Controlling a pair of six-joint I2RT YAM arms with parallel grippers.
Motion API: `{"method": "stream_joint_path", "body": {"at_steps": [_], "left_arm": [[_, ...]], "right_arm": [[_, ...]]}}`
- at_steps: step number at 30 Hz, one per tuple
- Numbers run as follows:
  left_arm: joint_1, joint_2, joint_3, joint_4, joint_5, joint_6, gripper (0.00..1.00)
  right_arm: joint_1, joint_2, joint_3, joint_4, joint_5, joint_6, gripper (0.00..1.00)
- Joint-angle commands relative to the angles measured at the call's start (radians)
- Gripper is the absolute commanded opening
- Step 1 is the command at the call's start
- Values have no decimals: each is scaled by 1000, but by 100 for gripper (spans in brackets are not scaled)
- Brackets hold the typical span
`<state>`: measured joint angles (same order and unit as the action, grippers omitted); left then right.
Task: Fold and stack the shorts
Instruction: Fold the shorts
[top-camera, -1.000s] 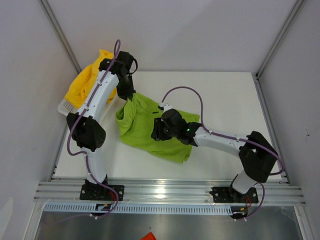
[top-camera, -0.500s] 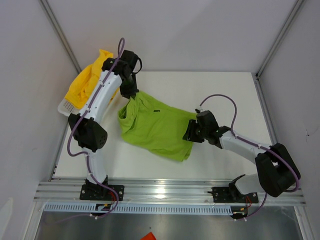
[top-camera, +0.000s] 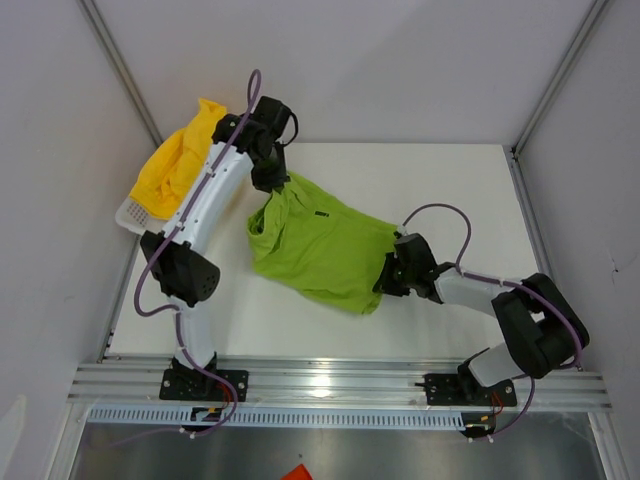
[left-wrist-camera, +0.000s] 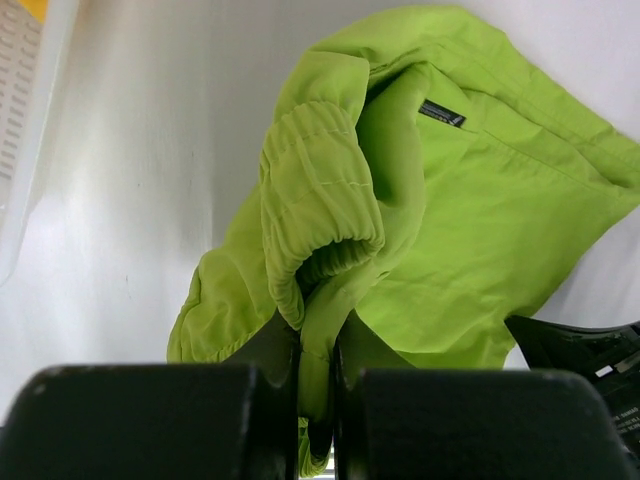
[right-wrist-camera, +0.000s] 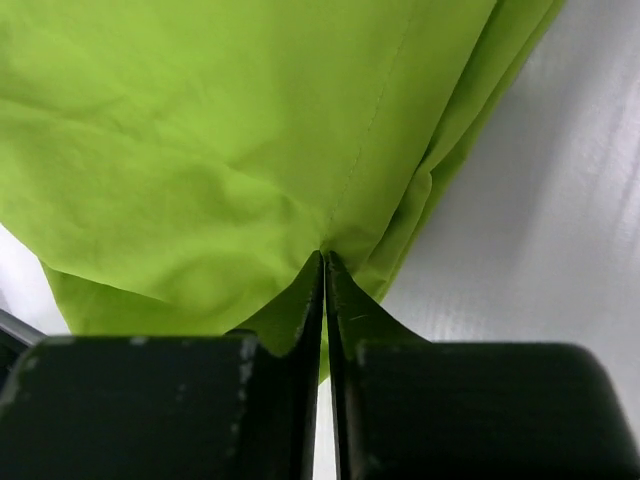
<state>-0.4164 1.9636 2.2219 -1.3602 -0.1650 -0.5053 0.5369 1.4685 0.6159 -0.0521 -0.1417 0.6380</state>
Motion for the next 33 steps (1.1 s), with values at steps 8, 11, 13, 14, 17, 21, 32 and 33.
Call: {"method": "stream_joint_path", "body": {"at_steps": [8, 11, 13, 14, 17, 21, 32, 33], "left_arm": [[-85, 41, 32, -106, -39, -47, 0], [-105, 40, 27, -106, -56, -36, 0], [-130, 40, 24, -106, -76, -16, 0], [-140, 40, 21, -108, -86, -7, 0], [-183, 35, -2, -106, -123, -1, 0], [-237, 18, -28, -105, -139, -27, 0], [-332, -22, -88, -103, -188, -65, 0], [-338, -22, -96, -102, -195, -68, 0]], "right_arm": [[182, 101, 10, 63, 93, 68, 2], [268, 124, 30, 70, 105, 104, 2], [322, 147, 56, 66, 125, 121, 2], [331, 157, 62, 69, 126, 126, 2], [345, 197, 84, 96, 110, 138, 2], [354, 240, 120, 98, 111, 140, 2], [350, 297, 160, 126, 83, 150, 1], [345, 302, 160, 129, 80, 153, 2]]}}
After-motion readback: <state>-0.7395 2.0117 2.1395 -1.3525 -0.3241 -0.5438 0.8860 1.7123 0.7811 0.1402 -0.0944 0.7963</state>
